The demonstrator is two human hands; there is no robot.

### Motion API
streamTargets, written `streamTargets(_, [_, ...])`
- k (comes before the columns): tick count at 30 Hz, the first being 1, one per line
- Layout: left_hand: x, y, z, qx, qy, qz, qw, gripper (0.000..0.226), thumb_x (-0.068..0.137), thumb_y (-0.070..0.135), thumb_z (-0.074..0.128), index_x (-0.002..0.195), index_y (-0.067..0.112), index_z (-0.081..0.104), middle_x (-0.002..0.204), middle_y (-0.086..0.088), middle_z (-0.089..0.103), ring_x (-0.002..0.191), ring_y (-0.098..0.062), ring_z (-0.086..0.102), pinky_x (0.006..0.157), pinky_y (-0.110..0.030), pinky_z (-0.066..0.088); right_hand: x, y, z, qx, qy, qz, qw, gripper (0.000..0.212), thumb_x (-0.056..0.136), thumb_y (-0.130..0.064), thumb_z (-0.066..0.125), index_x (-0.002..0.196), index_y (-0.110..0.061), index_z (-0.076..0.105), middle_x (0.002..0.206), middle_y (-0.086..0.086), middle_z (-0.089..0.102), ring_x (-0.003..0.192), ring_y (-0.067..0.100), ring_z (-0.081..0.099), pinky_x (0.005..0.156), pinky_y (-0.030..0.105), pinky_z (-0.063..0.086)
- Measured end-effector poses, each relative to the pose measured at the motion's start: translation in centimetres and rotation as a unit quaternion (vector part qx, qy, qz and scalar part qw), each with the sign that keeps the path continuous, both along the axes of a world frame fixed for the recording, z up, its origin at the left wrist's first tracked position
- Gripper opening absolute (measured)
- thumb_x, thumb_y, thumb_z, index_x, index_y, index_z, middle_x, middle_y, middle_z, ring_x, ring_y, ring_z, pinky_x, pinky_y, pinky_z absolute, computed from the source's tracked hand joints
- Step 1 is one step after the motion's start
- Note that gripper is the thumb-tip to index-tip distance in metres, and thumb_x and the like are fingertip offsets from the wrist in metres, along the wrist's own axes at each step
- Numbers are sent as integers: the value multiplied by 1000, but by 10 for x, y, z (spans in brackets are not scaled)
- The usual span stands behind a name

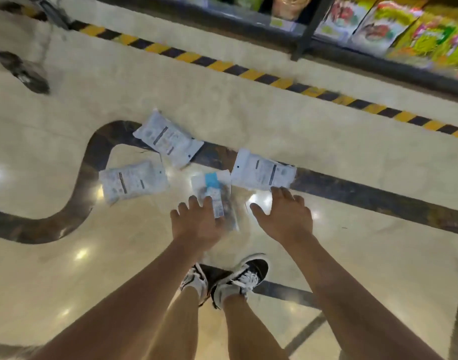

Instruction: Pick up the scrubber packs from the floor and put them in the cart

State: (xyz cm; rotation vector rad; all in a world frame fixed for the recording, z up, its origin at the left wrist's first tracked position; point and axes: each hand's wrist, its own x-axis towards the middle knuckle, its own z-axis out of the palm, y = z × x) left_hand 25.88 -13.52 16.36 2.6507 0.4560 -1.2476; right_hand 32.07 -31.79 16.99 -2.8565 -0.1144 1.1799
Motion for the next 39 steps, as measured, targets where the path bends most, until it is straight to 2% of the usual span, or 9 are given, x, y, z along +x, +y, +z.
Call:
streamTargets(5, [-10, 0, -202, -40, 27, 102, 994, 62, 96, 58, 45, 149, 28, 32, 139, -12, 42, 125, -38, 49, 101, -49, 41, 23, -13, -200, -51, 12, 20, 998, 83, 93, -62, 58, 155, -16, 26, 157, 12, 36, 143, 41, 35, 108, 55, 40])
streamTargets(9, [-30, 13, -306, -120, 1, 286, 951, 64, 86, 53, 64, 142, 40, 36, 127, -12, 45, 103, -31, 56, 90, -43, 53, 50, -24, -301, -64, -47, -18, 997, 113, 86, -48, 74, 162, -20, -4, 170, 13, -1, 157, 40, 2, 115, 69, 28])
streamTargets(12, [-38, 11, -335, -168, -69, 379, 907, 63, 87, 25, 73, 139, 34, 38, 119, -7, 41, 76, -10, 46, 67, -23, 44, 64, -30, -338, -80, -69, 28, 994, 124, 71, -57, 84, 158, -28, 1, 167, 12, 6, 155, 40, 4, 108, 79, 23])
streamTargets(15, [-35, 8, -346, -184, -123, 404, 887, 67, 80, 16, 80, 133, 29, 40, 104, -3, 60, 80, -18, 57, 69, -29, 48, 71, -36, -351, -91, -100, 58, 989, 111, 67, -46, 90, 149, -26, 18, 150, 19, 29, 141, 45, 28, 96, 76, 41])
streamTargets(18, [-34, 11, -338, -186, -122, 440, 870, 73, 77, 18, 84, 132, 35, 40, 99, 1, 69, 85, -24, 67, 69, -33, 55, 75, -37, -340, -17, -122, -12, 992, 82, 78, -19, 78, 143, -12, 29, 139, 25, 44, 129, 50, 41, 95, 63, 47])
streamTargets(24, [-16, 18, -276, -160, -116, 494, 847, 92, 78, 17, 87, 152, 24, 32, 109, 0, 62, 95, -22, 61, 80, -32, 51, 53, -29, -278, 93, -72, -243, 963, 75, 81, -37, 83, 139, -9, 45, 134, 13, 58, 122, 35, 58, 94, 43, 53])
streamTargets(28, [-6, 24, -220, -190, -118, 506, 833, 41, 78, 15, 87, 114, 6, 71, 111, -11, 75, 91, -25, 70, 72, -30, 56, 32, -28, -225, 186, 19, -427, 885, 59, 70, -25, 91, 122, -9, 68, 114, 8, 74, 94, 26, 72, 70, 31, 59])
streamTargets(32, [5, 30, -147, -251, -146, 479, 829, 44, 84, 10, 83, 121, 13, 60, 104, -1, 68, 84, -17, 66, 62, -22, 51, 20, -29, -162, 260, 59, -471, 841, 68, 39, -27, 94, 102, -7, 77, 96, 7, 80, 85, 28, 78, 79, 46, 65])
streamTargets(39, [8, 41, 7, -310, -165, 490, 798, 57, 83, 23, 86, 132, 19, 56, 128, -2, 69, 103, -19, 69, 81, -34, 60, 21, -30, 12, 321, 34, -494, 807, 28, 73, 0, 66, 102, 1, 67, 88, 10, 77, 76, 27, 76, 67, 36, 63])
